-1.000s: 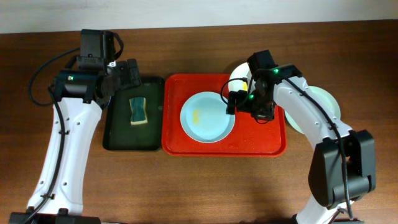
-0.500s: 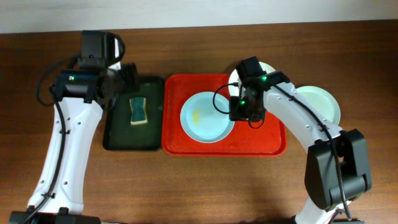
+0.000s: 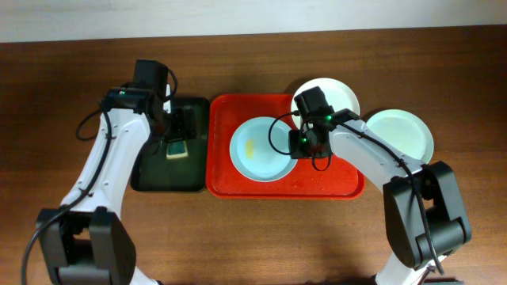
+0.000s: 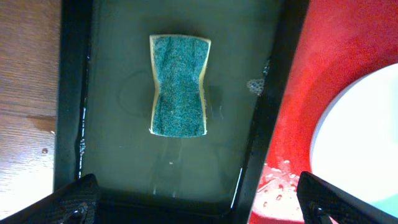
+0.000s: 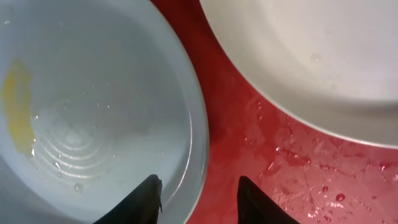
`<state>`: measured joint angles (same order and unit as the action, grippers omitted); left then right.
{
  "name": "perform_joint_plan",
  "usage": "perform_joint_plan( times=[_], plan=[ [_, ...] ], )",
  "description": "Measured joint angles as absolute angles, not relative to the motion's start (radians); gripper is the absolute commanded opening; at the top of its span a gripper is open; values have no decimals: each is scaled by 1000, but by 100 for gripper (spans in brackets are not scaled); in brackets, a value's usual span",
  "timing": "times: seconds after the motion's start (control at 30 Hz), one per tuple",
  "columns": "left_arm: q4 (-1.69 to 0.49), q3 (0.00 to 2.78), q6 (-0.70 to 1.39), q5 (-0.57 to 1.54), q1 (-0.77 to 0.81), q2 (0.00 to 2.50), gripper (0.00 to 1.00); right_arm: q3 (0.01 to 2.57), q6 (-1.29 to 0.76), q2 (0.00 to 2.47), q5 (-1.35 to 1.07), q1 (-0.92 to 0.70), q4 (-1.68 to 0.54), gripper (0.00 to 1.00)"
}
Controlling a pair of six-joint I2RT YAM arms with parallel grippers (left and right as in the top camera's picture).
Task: Clean dirty plates on tray and stack at the side
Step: 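Lower the left gripper over the sponge in the black tray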
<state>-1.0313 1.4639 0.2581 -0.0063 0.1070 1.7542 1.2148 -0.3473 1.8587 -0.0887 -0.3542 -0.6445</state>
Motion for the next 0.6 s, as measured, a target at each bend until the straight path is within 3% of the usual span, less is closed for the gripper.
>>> perform_joint_plan(
  times=[0.17,0.23,0.3,0.37,0.43,0.6],
  plan=[
    [-1009,1464,258,-6,107,1806,99,1196,-347,1859,-79,-355,-583,40],
    [-992,1464,258,-6,107,1830,74,1180,-347,1859,-78,-355,-570,40],
    [-976,1464,259,-7,107,1848,41,1175,-348,1859,-77,-354,-570,40],
    [-952,1464,263,-12,107,1858,29,1175,-348,1859,-75,-354,-570,40],
    [-928,1464,257,-42,107,1863,40,1175,-348,1859,-75,-355,-570,40],
    [-926,1464,257,-106,107,1870,35,1175,-347,1859,-75,-355,-570,40]
  ],
)
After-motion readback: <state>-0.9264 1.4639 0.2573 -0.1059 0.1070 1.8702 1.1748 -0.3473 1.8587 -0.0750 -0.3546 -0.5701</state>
